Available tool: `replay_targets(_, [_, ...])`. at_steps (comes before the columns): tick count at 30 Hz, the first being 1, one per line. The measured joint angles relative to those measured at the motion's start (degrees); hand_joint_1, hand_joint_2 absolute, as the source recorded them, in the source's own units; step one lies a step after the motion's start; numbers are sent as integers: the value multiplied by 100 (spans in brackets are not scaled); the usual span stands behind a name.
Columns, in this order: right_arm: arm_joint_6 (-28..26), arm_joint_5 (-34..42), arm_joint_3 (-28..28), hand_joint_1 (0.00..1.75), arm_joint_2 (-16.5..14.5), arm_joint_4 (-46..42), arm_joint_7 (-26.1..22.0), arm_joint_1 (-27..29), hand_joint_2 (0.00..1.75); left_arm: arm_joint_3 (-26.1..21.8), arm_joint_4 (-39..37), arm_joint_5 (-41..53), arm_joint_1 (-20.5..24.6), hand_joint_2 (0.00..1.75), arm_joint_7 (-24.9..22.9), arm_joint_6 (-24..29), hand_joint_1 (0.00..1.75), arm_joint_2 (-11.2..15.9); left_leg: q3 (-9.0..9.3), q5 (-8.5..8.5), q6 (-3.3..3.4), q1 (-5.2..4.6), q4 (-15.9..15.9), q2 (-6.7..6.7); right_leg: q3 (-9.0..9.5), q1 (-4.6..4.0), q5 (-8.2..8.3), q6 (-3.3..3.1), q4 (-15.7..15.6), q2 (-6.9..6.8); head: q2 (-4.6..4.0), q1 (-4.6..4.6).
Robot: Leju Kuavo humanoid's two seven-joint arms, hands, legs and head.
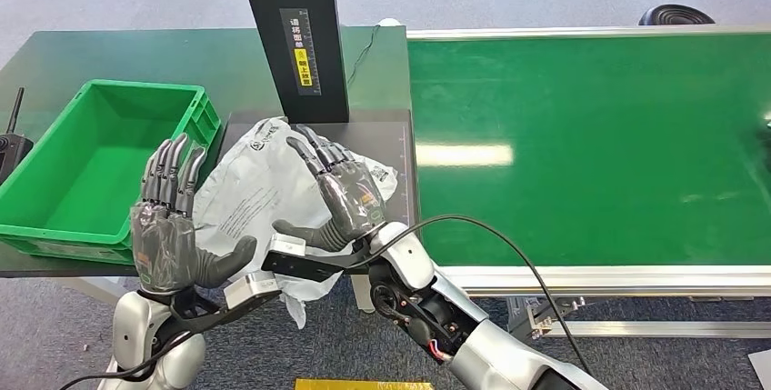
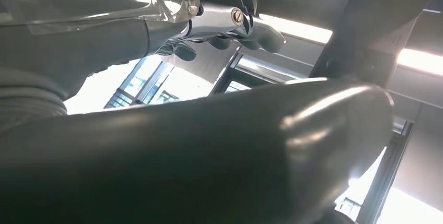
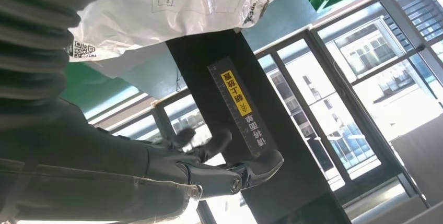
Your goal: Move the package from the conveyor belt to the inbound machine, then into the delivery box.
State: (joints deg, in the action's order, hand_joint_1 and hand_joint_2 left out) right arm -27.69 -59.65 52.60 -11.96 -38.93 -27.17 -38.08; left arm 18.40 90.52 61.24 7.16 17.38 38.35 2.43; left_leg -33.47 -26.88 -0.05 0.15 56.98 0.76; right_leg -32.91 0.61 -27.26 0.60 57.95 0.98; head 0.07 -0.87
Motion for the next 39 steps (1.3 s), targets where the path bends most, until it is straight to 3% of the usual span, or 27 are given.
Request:
replay_targets(5, [-22, 1, 10, 0, 4, 74, 241, -2, 0, 18, -1, 32, 18, 0, -8, -44, 0, -13, 0, 0, 0, 0, 0, 0, -1, -1, 0, 0, 0, 0, 0, 2])
replay_targets(11, [-39, 29, -234, 0, 95, 424, 1225, -174, 0, 76, -62, 224, 90, 0, -86, -270, 0, -32, 2, 1, 1, 0, 1, 4, 1, 3, 1, 1, 0, -1, 0, 1])
replay_targets(14, [-111, 21, -580, 0, 313, 763, 1797, -358, 0, 184, -195, 425, 145, 0, -108, -369, 0, -53, 4, 3, 3, -4, 5, 11, 3, 10, 3, 3, -1, -4, 0, 1])
replay_targets(19, [-672, -145, -1258, 0, 967, 1274, 2619, -558, 0, 423, -658, 529, 300, 0, -122, -438, 0, -130, 1, 3, 6, -12, 12, 22, 8, 17, 5, 7, -1, -14, 0, 0])
replay_targets(23, [-909, -285, -1837, 0, 1397, 1435, 2644, -591, 0, 607, -1135, 311, 522, 0, -126, -437, 0, -160, 0, 2, 7, -14, 13, 20, 5, 17, 7, 8, -2, -10, 0, 2])
replay_targets(28, [-935, -619, -2651, 0, 1706, 1416, 2472, -590, 0, 725, -1903, 187, 834, 0, -156, -493, 0, -237, 0, 2, 6, -10, 11, 19, 3, 12, 7, 8, -1, -11, 0, 3])
replay_targets(34, [-936, -850, -3430, 0, 1816, 1190, 1979, -557, 0, 827, -3450, 520, 1466, 0, -473, -583, 0, -408, 1, 3, 5, -9, 11, 14, 5, 11, 8, 7, 1, -6, 0, 2])
replay_targets(39, [-936, -930, -3744, 0, 1767, 1023, 1740, -556, 0, 838, -4917, 539, 1932, 0, -606, -675, 0, -577, 0, 3, 6, -9, 11, 13, 4, 12, 8, 7, 1, -5, 0, 2])
